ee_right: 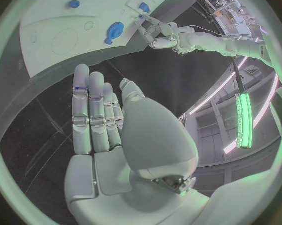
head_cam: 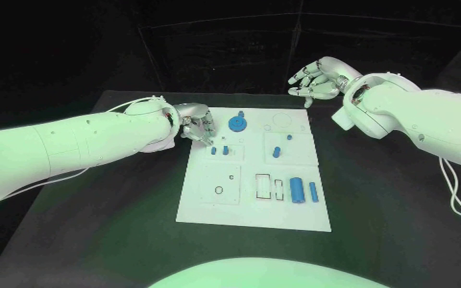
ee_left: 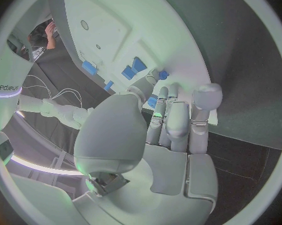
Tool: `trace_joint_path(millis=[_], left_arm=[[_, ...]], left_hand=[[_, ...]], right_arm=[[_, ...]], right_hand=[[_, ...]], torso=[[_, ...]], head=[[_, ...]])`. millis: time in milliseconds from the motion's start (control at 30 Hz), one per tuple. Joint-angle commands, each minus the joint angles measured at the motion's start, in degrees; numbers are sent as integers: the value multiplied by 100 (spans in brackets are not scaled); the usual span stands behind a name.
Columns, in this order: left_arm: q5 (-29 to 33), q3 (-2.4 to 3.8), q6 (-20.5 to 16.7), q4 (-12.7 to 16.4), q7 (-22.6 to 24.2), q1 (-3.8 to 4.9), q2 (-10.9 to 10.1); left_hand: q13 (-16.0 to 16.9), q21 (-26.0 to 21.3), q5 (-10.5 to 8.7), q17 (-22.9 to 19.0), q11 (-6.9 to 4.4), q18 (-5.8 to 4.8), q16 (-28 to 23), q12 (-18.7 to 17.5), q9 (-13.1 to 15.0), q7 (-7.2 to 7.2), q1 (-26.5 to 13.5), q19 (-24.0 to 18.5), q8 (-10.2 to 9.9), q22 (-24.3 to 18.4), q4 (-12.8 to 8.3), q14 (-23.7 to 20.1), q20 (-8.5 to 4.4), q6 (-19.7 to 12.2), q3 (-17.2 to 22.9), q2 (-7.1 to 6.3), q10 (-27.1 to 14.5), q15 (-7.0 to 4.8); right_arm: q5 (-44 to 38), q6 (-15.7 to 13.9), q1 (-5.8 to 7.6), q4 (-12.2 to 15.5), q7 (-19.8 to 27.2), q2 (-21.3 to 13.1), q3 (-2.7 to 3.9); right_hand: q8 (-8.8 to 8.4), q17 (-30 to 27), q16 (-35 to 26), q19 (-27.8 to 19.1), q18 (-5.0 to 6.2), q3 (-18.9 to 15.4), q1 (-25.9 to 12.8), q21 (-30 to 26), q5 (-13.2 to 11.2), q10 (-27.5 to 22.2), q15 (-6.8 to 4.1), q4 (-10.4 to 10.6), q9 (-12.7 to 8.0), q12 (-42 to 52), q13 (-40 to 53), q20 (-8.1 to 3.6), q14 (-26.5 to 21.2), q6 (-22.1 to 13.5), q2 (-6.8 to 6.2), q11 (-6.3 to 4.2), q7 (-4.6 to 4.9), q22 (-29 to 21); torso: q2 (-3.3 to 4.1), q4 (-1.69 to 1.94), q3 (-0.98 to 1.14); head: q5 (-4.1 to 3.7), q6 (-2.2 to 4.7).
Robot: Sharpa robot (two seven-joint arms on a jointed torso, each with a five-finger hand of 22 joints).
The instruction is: Assemble the parts on the task board
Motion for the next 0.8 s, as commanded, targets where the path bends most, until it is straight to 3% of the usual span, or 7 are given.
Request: trace_joint_path(millis=[33,167,467,800], left_arm=[[-57,1,121,8,-57,2,12],[-97,1,38,0,-113,1,17],[-227,1,-14,-15,-188,0,39],[-292,2,-156,-60,-179,0,31]], left_hand=[[17,11,-16,21,-17,42,11,46,8,-13,79,11,28,35,-4,-9,-28,65,-17,59,66,-14],[28,30,-16,24,-36,40,23,79,9,-23,227,27,44,57,-49,-1,-44,90,64,185,93,-32],[39,47,-16,4,-56,33,23,126,13,-32,399,42,80,83,-126,-1,-66,157,185,322,144,-51],[37,64,-16,-7,-61,28,24,139,7,-31,471,51,83,105,-181,-1,-79,164,241,346,150,-61]], right_arm=[[10,15,12,4,34,4,4],[10,15,12,2,35,7,4],[10,19,12,-2,37,11,4],[10,20,12,-4,38,12,4]], right_hand=[[21,-10,24,53,18,-40,54,-21,25,-40,-13,-8,-7,20,-5,2,-31,-38,26,-7,-13,-6],[21,-10,24,53,18,-40,54,-21,25,-40,-13,-8,-7,20,-5,2,-31,-38,26,-7,-13,-6],[21,-10,24,53,18,-40,54,-21,25,-40,-13,-8,-7,20,-5,2,-31,-38,26,-7,-13,-6],[21,-10,24,53,18,-40,54,-21,25,-40,-13,-8,-7,20,-5,2,-31,-38,26,-7,-13,-6]], torso=[[2,2,-2],[-1,2,-1],[-3,0,-1],[0,2,-1]], head=[[6,-4],[0,-5],[-4,-15],[-15,-18]])
